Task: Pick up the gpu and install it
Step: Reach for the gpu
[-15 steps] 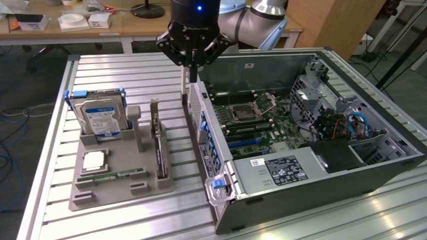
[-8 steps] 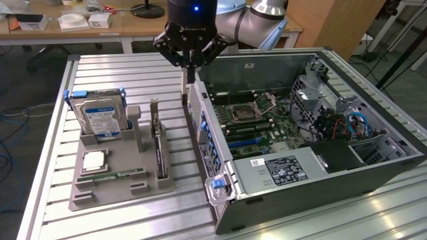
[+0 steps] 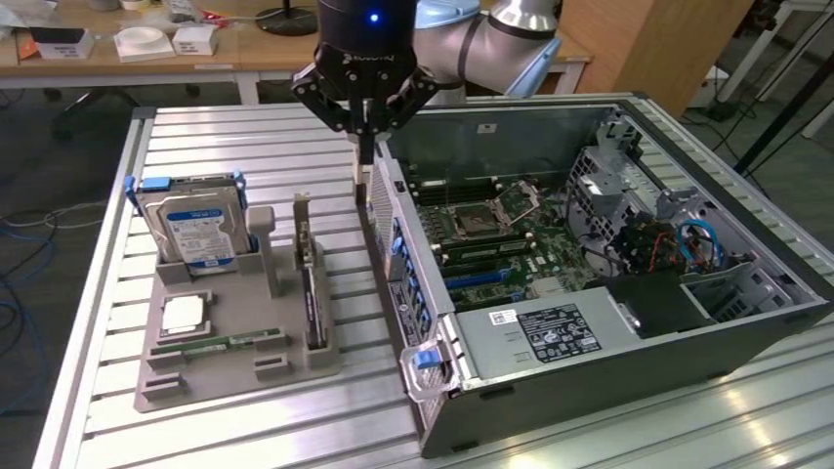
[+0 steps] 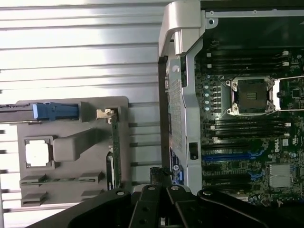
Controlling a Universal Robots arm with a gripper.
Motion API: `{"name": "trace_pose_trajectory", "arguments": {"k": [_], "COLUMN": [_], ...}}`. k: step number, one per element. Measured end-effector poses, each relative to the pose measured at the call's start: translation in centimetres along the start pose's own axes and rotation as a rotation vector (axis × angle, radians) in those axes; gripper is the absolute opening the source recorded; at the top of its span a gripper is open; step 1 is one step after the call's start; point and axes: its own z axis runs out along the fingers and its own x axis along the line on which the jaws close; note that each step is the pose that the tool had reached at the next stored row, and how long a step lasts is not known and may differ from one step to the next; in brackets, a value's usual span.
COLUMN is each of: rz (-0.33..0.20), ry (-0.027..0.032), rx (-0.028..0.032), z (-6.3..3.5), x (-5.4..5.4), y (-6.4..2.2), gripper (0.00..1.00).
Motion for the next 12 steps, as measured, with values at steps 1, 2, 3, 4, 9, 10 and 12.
{"name": "trace_pose_trajectory", "arguments": {"k": [1, 2, 3, 4, 9, 10, 12], "rz": [0.000, 0.000, 0.000, 0.000, 0.000, 0.000, 0.000], "ry": [0.0000, 0.0000, 0.0000, 0.0000, 0.0000, 0.0000, 0.0000], "rx": [0.0000, 0.0000, 0.0000, 0.0000, 0.0001, 0.0000, 0.0000], "z": [0.00, -0.01, 0.00, 0.00, -0.01, -0.01, -0.02], "x": [0.08, 0.17, 0.25, 0.34, 0.80, 0.89, 1.07], "y": [-0.02, -0.05, -0.08, -0.10, -0.23, -0.26, -0.33], "gripper": [0.11, 0.11, 0.11, 0.11, 0.11, 0.11, 0.11]}}
